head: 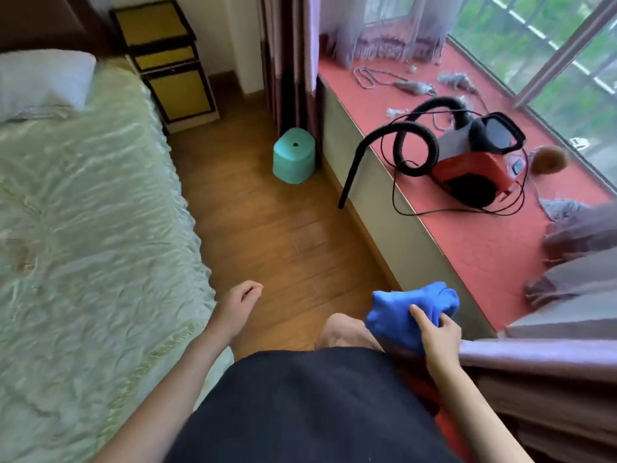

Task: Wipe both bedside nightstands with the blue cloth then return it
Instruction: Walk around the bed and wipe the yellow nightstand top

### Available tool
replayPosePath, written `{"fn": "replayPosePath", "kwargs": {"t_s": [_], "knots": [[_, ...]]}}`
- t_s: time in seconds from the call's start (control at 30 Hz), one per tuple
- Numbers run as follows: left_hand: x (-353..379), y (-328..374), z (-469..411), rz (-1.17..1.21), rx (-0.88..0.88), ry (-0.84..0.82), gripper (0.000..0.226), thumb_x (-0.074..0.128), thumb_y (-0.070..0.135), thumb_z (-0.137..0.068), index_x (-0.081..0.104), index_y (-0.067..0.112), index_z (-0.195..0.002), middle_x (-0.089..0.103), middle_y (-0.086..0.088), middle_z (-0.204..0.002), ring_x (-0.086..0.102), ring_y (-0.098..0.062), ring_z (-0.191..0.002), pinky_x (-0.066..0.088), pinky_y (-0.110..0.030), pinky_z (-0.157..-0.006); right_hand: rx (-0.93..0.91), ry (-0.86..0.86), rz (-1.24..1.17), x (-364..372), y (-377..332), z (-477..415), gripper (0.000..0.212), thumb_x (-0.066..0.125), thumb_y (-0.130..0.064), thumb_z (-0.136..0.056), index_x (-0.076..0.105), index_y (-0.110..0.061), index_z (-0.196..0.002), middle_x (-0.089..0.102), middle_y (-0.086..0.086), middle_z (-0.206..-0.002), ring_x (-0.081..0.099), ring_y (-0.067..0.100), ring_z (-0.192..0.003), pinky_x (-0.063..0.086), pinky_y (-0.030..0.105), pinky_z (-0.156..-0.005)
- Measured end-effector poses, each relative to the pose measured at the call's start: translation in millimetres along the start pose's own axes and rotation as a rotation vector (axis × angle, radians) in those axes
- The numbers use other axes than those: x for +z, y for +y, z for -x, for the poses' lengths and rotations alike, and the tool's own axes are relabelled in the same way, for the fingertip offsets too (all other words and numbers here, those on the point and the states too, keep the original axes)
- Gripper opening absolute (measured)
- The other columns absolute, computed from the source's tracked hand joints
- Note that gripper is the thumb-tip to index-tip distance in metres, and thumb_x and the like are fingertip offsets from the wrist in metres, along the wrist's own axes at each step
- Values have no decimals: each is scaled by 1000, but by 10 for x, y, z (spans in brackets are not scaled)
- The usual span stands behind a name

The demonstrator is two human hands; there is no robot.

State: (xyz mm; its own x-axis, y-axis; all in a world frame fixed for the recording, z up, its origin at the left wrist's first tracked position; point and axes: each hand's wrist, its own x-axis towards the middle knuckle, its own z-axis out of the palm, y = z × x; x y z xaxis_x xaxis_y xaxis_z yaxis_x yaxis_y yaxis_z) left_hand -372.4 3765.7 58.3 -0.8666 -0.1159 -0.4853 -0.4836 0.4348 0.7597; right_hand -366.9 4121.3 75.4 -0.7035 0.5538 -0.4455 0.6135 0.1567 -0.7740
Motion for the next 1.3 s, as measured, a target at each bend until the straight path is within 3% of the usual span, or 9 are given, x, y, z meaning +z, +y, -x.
{"fn": "replayPosePath", "kwargs": {"t_s": [0.27, 0.43, 0.57, 0.67, 0.8, 0.9, 1.1, 1.2, 1.3], "knots": [[-120, 530, -1119, 146, -85, 161, 20, 46, 15, -98, 66, 14, -100, 66, -2, -96, 59, -12, -90, 42, -14, -76, -38, -118, 130, 861, -1074, -1409, 35, 72, -17, -82, 51, 6, -66, 50, 10, -61, 47, 21, -61, 38, 32, -53], [-341, 761, -1675, 312, -228, 333, 21, 47, 17, -98, 64, 25, -91, 66, 2, -97, 59, -13, -92, 43, -24, -74, -114, -257, 222, 1667, -2002, -2031, 40, 70, -14, -84, 42, -4, -56, 42, 6, -54, 40, 17, -53, 32, 30, -49], [-592, 792, -1947, 378, -314, 471, 16, 51, 21, -96, 67, 22, -93, 68, -3, -97, 64, -23, -95, 47, -30, -86, -183, -427, 241, 2398, -2672, -2314, 37, 71, -17, -84, 45, -5, -60, 45, 8, -59, 42, 19, -59, 33, 31, -52], [-824, 747, -2173, 394, -369, 537, 21, 48, 19, -99, 68, 16, -102, 69, -6, -102, 64, -22, -98, 46, -26, -79, -244, -531, 237, 2969, -3165, -2431, 39, 71, -19, -83, 43, -8, -58, 44, 6, -58, 41, 17, -58, 33, 31, -53], [-1229, 692, -2677, 425, -404, 601, 21, 49, 20, -99, 66, 26, -89, 71, -1, -95, 65, -18, -94, 47, -27, -81, -289, -620, 229, 3758, -3684, -2603, 40, 71, -19, -84, 43, -11, -58, 45, 4, -56, 42, 15, -54, 35, 29, -53], [-1655, 655, -3213, 437, -407, 601, 20, 50, 23, -98, 67, 28, -87, 71, 0, -94, 67, -21, -95, 49, -35, -89, -288, -622, 262, 4375, -3993, -2767, 40, 71, -21, -83, 42, -9, -59, 46, 8, -58, 44, 19, -56, 36, 32, -55], [-2800, 993, -4518, 365, -319, 524, 17, 51, 28, -96, 67, 29, -91, 71, 2, -100, 66, -21, -96, 47, -29, -81, -254, -509, 273, 5312, -4664, -3025, 39, 70, -20, -85, 41, -9, -60, 46, 6, -58, 45, 20, -56, 37, 31, -53], [-3370, 1258, -5097, 347, -232, 489, 18, 50, 32, -97, 67, 28, -97, 70, 7, -104, 63, -12, -102, 48, -32, -93, -250, -435, 255, 5657, -5046, -3136, 47, 69, -16, -85, 32, -12, -56, 35, 4, -55, 35, 19, -53, 30, 30, -50], [-3826, 1518, -5561, 306, -168, 437, 16, 49, 34, -97, 65, 35, -95, 68, 12, -103, 62, -6, -101, 48, -31, -92, -253, -379, 269, 5981, -5378, -3321, 52, 70, -16, -84, 28, -13, -55, 31, 5, -55, 33, 21, -56, 27, 32, -52]]}}
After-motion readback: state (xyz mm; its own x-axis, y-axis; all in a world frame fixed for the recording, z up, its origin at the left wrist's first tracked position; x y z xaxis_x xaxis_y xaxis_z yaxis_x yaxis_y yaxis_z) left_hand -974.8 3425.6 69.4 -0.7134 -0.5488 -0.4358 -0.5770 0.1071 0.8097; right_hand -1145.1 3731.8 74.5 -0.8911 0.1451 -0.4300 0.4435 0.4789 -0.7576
